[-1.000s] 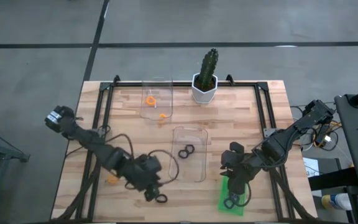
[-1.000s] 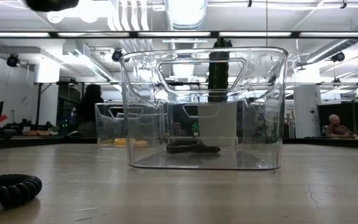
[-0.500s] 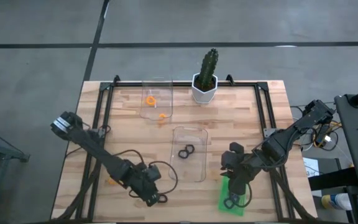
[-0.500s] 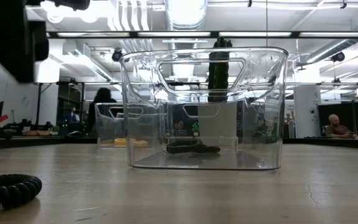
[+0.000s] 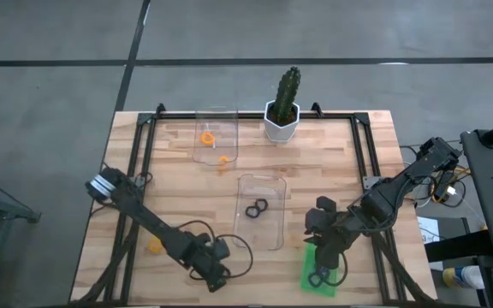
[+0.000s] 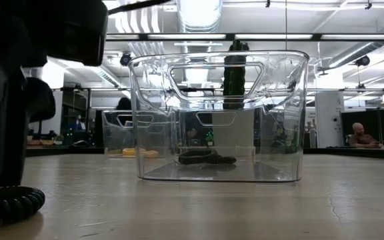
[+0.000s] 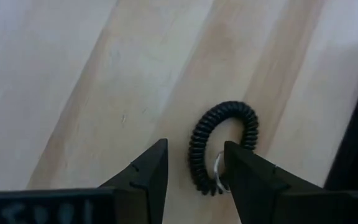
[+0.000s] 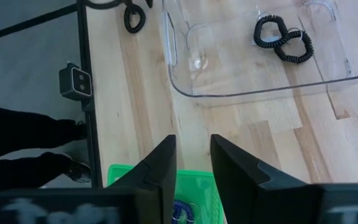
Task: Sort spring keychains
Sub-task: Put the black spring keychain into the bottom transparent bin
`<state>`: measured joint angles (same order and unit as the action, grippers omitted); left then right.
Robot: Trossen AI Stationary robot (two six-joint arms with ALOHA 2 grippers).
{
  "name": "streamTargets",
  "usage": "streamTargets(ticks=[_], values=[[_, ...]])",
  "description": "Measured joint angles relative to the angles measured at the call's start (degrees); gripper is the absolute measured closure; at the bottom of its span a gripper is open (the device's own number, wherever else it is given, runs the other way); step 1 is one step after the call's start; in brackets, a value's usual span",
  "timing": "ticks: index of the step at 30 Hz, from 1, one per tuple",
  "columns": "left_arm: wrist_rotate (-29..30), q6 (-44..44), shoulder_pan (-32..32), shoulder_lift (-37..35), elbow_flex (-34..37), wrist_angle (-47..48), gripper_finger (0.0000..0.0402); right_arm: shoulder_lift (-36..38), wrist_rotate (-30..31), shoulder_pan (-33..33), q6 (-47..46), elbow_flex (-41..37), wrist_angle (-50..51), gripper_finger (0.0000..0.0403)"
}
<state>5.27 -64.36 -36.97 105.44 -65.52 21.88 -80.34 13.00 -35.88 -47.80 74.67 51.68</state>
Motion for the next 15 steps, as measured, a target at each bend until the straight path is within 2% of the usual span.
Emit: streamTargets(ticks=[10, 15], values=[[-0.6, 6.0, 0.1, 1.7, -0.1, 0.4, 0.0267, 0.0, 0.0, 0.0, -0.1, 0.0, 0.0, 0.0313], [0.9, 10.1, 0.1, 1.7, -0.1, 2.7, 0.0318, 0.0, 0.1, 0.0, -0.2, 0.0, -0.1, 0.0314]])
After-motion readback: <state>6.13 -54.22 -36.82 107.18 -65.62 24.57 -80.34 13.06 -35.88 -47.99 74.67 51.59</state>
